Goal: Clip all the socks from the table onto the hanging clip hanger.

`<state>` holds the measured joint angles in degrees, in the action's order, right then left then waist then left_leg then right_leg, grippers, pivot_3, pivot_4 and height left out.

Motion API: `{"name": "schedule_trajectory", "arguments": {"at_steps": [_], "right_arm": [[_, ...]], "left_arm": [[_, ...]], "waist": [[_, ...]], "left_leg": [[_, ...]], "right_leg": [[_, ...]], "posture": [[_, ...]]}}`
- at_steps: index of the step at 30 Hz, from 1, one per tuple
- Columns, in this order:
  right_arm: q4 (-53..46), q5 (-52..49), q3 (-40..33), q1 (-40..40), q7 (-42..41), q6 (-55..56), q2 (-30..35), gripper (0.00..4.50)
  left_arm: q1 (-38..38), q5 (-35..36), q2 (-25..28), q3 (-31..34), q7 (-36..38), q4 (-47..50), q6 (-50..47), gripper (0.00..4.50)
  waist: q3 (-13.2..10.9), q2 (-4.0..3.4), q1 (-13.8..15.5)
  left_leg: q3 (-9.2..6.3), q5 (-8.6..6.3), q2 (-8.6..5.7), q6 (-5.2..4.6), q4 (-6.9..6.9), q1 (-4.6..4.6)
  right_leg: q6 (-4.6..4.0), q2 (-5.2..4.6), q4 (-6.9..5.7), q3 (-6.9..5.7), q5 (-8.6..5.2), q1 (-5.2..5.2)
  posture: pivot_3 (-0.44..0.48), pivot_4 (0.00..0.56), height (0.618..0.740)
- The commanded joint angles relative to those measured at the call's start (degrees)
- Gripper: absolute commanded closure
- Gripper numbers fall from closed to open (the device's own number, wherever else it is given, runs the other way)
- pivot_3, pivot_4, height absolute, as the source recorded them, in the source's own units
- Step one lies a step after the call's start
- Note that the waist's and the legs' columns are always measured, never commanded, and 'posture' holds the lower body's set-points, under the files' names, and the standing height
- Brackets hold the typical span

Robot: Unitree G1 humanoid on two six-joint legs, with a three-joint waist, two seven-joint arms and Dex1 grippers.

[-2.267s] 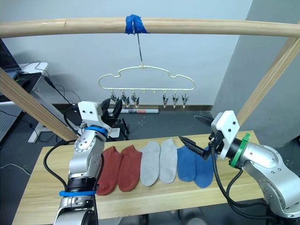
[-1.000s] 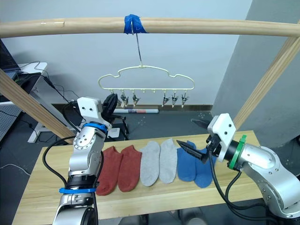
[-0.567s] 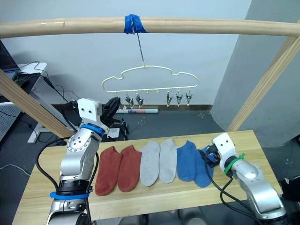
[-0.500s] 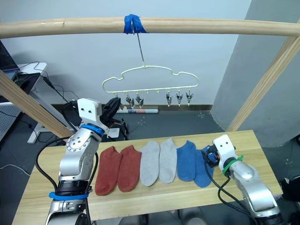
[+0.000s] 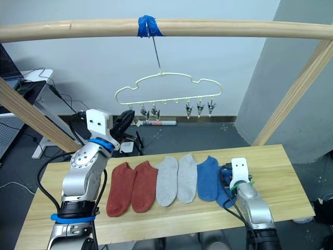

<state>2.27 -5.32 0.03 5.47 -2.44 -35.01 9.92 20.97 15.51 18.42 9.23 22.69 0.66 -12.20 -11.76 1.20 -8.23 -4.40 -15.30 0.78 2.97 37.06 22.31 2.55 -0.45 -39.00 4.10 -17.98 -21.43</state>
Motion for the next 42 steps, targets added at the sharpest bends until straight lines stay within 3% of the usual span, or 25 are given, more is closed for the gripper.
{"name": "schedule_trajectory", "arguments": {"at_steps": [1,4,11,14,19,25,32,42], "right_arm": [[3.42,0.94,-0.96,0.90,0.56,0.24,-0.16,0.18],[5.34,2.07,0.02,1.29,0.32,0.50,0.64,0.93],[6.05,3.01,0.80,1.26,-0.97,2.34,1.61,3.35],[3.11,5.04,3.77,1.15,-4.69,6.00,4.97,4.39],[-3.71,11.32,11.91,3.34,-13.06,16.27,13.57,4.48],[-7.28,17.70,19.49,9.16,-19.45,28.12,17.16,4.48],[-4.16,22.92,26.51,19.01,-19.83,34.84,8.55,4.48],[4.00,25.14,29.12,23.53,-18.17,38.17,-1.43,4.48]], "left_arm": [[-0.02,0.50,0.70,0.38,0.41,2.14,0.18,4.50],[-0.31,0.56,1.00,0.61,0.69,2.26,-0.04,4.50],[-1.07,2.24,1.58,0.89,1.88,3.78,-2.00,4.50],[-1.29,4.36,2.05,1.12,3.27,5.32,-3.99,4.50],[-1.32,8.55,3.21,1.81,4.68,8.30,-8.88,4.50],[-0.93,13.30,4.89,3.21,5.76,11.00,-14.60,4.50],[-0.06,18.76,5.19,4.28,5.02,14.64,-21.40,4.50],[0.17,22.03,4.72,4.88,3.01,16.87,-25.14,4.50]], "waist": [[0.00,0.00,-0.03],[0.00,0.00,-0.05],[0.01,0.01,0.07],[0.00,0.00,0.09],[-0.59,-0.21,-0.08],[-0.83,-0.16,-0.16],[-1.06,-0.04,0.10],[-1.09,0.01,0.33]], "left_leg": [[0.00,0.00,-0.01,0.00,0.00,-0.01],[0.00,0.00,-0.02,0.00,0.00,-0.04],[-0.01,0.00,-0.02,0.00,0.01,-0.07],[-0.01,0.00,-0.02,0.00,0.01,-0.07],[0.05,0.00,-0.07,0.00,0.01,-0.04],[-0.01,0.00,-0.02,0.00,-0.04,-0.03],[-0.08,0.03,0.11,0.05,0.01,0.06],[-0.11,0.07,-0.06,0.12,0.06,0.41]], "right_leg": [[0.00,0.00,0.00,0.00,0.00,0.01],[0.02,0.02,-0.01,-0.01,0.01,0.03],[0.04,0.00,-0.01,-0.01,0.02,0.07],[0.05,-0.01,-0.01,0.00,0.03,0.07],[0.10,-0.04,0.01,0.05,0.05,0.01],[0.09,0.21,0.00,-0.01,0.04,-0.05],[0.08,0.00,0.01,-0.03,0.05,-0.07],[0.11,-0.56,0.01,-0.16,0.05,-0.38]], "posture": [[-0.225,0.207,0.740],[-0.210,0.211,0.740],[-0.204,0.212,0.740],[-0.199,0.216,0.740],[-0.198,0.221,0.740],[-0.196,0.225,0.740],[-0.188,0.223,0.740],[-0.174,0.217,0.740]]}}
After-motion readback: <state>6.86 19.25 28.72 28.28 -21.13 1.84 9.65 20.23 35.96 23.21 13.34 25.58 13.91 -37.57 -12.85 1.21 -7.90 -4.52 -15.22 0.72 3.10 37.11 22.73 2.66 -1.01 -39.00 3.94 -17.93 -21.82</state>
